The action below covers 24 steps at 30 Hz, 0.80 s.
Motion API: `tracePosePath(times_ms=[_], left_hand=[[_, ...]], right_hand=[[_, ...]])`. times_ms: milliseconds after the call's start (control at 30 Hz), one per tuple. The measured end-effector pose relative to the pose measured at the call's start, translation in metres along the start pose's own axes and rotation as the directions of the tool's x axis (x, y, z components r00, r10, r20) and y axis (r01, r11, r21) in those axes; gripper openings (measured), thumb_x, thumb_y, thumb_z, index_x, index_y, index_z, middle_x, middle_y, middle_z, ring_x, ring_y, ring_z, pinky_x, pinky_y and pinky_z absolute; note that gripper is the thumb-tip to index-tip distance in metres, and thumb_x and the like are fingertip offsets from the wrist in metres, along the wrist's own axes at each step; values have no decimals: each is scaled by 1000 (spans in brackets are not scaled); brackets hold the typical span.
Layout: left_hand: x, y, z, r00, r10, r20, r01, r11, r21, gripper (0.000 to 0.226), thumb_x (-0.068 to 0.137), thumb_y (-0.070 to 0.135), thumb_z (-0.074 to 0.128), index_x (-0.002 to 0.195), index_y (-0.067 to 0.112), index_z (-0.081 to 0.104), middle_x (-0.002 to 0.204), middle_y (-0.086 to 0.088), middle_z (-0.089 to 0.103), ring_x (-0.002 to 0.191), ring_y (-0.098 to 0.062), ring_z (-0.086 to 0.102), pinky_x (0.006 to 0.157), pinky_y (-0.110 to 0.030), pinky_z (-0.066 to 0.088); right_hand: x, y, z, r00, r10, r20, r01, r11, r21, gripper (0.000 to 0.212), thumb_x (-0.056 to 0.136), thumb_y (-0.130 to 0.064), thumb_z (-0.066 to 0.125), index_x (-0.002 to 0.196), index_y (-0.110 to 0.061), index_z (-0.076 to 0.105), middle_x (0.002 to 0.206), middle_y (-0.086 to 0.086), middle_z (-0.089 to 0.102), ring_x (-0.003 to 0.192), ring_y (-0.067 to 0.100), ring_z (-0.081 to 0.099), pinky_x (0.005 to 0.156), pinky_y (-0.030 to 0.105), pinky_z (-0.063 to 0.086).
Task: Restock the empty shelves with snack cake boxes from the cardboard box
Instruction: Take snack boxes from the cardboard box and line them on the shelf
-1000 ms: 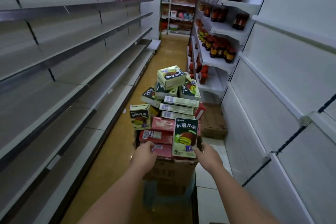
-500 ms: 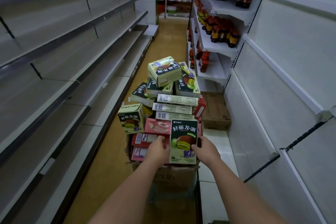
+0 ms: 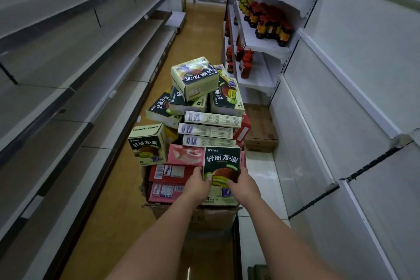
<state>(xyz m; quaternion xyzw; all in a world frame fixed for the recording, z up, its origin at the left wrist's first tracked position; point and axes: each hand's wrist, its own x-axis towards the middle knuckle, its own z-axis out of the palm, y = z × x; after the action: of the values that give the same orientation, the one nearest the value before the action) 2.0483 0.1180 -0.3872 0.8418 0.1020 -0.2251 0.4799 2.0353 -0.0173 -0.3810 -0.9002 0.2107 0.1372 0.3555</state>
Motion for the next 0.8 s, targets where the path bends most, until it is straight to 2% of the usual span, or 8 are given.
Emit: tracePosePath(times_ms=[167, 267, 333, 400, 533, 633, 700, 800], left_hand=[[-10, 4, -1, 999, 24, -32, -25, 999, -42, 42, 95, 18, 54, 135, 18, 41, 125, -6, 55, 110, -25, 57, 90, -42, 53], [-18, 8, -3, 999, 21, -46, -24, 997, -73, 31, 93, 21, 57, 123, 16, 50, 118, -5, 57, 106, -22, 59, 88, -41, 54], [-26, 10, -8, 999, 35, -42, -39, 993, -111, 22, 92, 23, 61, 112, 17, 54, 111, -2, 61, 102, -19, 60, 88, -38, 54], [-36, 12, -14, 997, 52, -55, -62, 978, -198, 28, 89, 25, 64, 116, 19, 57, 110, 0, 64, 101, -19, 62, 88, -40, 55], [-57, 19, -27, 984, 96, -149, -131, 961, -242, 46, 85, 38, 66, 127, 22, 55, 118, 1, 63, 106, -18, 61, 89, -39, 54], [-67, 20, -41, 977, 107, -185, -153, 954, -257, 56, 84, 32, 67, 136, 21, 50, 122, -2, 62, 107, -20, 61, 90, -40, 54], [-76, 17, -51, 982, 112, -150, -152, 943, -296, 54, 86, 18, 67, 137, 20, 49, 117, -5, 63, 102, -20, 64, 83, -34, 56], [-96, 13, -67, 993, 65, -102, -104, 892, -439, 52, 87, 6, 59, 136, 19, 49, 113, -12, 64, 100, -26, 66, 80, -34, 57]], right_hand=[[-6, -3, -6, 1000, -24, -18, 24, 1000, 20, 57, 93, -34, 57, 141, -17, 31, 134, 5, 54, 120, 26, 55, 91, 35, 48], [-7, -4, -13, 999, -44, 1, 44, 996, 82, 58, 92, -46, 54, 138, -18, 33, 131, 5, 55, 117, 26, 56, 92, 38, 49], [-7, -7, -18, 997, -52, 62, 40, 983, 179, 60, 91, -54, 51, 136, -18, 37, 126, 4, 58, 112, 25, 58, 87, 37, 50], [-10, -14, -20, 986, -74, 149, 28, 958, 285, 65, 87, -62, 51, 134, -18, 41, 122, 4, 58, 109, 25, 58, 84, 36, 51], [-22, -37, -17, 911, -164, 379, -13, 906, 424, 103, 60, -84, 57, 142, -25, 35, 139, 4, 48, 124, 28, 50, 100, 48, 45], [-33, -53, -13, 818, -177, 548, -118, 880, 460, 99, 59, -79, 63, 141, -28, 37, 132, 6, 56, 116, 29, 57, 94, 45, 49], [-41, -61, -11, 771, -216, 599, -134, 864, 485, 82, 68, -70, 66, 133, -23, 48, 116, 10, 66, 101, 29, 65, 85, 43, 54], [-51, -71, -3, 728, -277, 627, -149, 829, 540, 65, 72, -58, 68, 123, -18, 59, 110, 16, 67, 97, 32, 65, 93, 49, 52]])
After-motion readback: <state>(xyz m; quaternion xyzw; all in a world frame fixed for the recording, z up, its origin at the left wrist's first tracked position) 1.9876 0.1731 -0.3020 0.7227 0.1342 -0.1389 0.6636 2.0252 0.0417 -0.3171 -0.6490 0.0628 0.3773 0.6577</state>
